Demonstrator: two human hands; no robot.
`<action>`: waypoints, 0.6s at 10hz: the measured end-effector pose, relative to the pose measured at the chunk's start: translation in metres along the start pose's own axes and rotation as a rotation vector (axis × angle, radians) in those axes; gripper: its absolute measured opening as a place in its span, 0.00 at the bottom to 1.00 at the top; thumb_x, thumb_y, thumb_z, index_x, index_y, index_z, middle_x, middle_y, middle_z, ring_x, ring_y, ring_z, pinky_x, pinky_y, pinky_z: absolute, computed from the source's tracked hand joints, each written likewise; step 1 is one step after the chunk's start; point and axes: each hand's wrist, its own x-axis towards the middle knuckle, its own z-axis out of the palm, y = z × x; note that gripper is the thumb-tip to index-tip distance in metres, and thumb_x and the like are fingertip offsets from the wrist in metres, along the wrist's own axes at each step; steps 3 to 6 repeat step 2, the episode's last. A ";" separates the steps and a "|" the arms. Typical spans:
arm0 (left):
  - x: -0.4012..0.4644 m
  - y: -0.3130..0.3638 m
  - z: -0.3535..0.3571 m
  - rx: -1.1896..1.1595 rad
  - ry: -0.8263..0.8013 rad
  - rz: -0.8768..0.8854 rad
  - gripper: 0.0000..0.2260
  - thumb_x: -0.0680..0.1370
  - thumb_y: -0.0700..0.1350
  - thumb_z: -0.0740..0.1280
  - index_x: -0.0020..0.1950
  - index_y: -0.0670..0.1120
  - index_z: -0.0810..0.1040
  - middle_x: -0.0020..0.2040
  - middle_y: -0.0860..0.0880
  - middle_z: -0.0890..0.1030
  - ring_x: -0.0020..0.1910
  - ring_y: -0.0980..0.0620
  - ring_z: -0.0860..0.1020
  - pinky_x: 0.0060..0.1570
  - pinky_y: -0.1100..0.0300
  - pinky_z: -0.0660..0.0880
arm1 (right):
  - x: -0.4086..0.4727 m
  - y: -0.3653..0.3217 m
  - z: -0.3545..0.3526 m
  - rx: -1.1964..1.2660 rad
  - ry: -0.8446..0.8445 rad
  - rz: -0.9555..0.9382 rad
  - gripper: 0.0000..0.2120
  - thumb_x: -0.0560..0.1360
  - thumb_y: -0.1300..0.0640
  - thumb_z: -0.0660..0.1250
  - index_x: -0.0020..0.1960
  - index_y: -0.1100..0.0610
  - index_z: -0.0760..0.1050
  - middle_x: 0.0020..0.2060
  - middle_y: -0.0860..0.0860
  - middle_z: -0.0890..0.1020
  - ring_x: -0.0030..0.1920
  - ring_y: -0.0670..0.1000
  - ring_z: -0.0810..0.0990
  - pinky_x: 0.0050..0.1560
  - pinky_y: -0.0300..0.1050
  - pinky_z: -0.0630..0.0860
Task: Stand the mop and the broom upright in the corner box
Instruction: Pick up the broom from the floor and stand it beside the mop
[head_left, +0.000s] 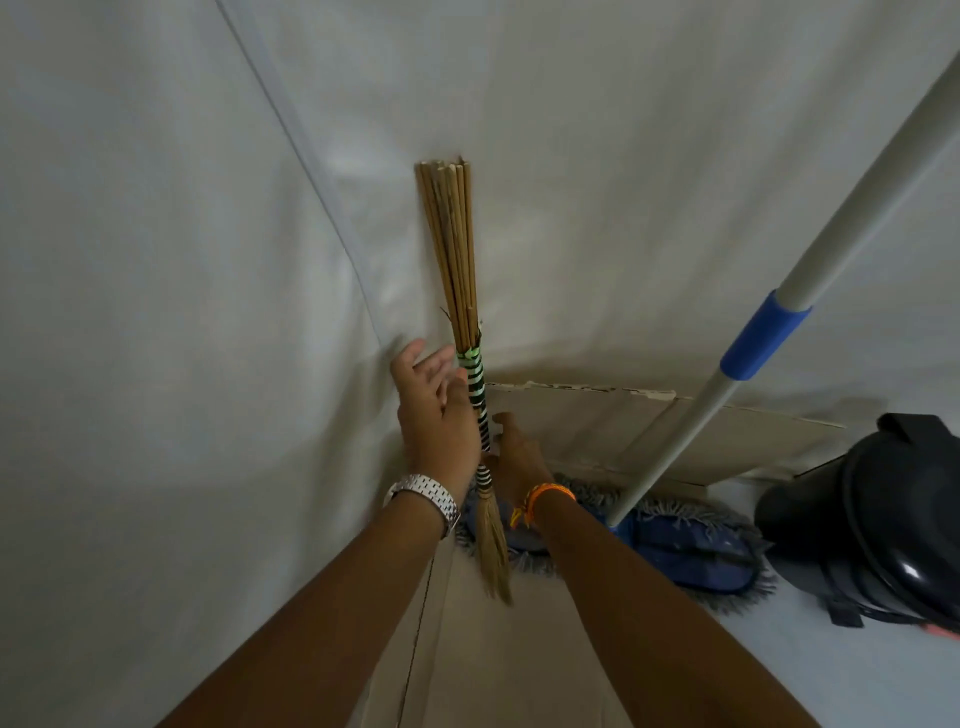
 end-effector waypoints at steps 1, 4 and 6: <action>-0.015 0.020 0.001 -0.043 0.099 -0.020 0.18 0.85 0.32 0.62 0.75 0.39 0.69 0.66 0.43 0.81 0.68 0.47 0.81 0.72 0.55 0.76 | -0.036 -0.002 -0.038 0.019 -0.027 -0.014 0.32 0.75 0.67 0.67 0.74 0.55 0.56 0.64 0.63 0.75 0.63 0.61 0.77 0.57 0.53 0.78; -0.038 0.038 -0.002 -0.087 0.128 -0.025 0.17 0.84 0.30 0.62 0.72 0.39 0.71 0.61 0.45 0.82 0.67 0.44 0.82 0.70 0.55 0.77 | -0.082 0.005 -0.063 0.062 -0.011 -0.043 0.30 0.76 0.67 0.67 0.73 0.57 0.58 0.62 0.59 0.77 0.60 0.59 0.78 0.58 0.52 0.79; -0.038 0.038 -0.002 -0.087 0.128 -0.025 0.17 0.84 0.30 0.62 0.72 0.39 0.71 0.61 0.45 0.82 0.67 0.44 0.82 0.70 0.55 0.77 | -0.082 0.005 -0.063 0.062 -0.011 -0.043 0.30 0.76 0.67 0.67 0.73 0.57 0.58 0.62 0.59 0.77 0.60 0.59 0.78 0.58 0.52 0.79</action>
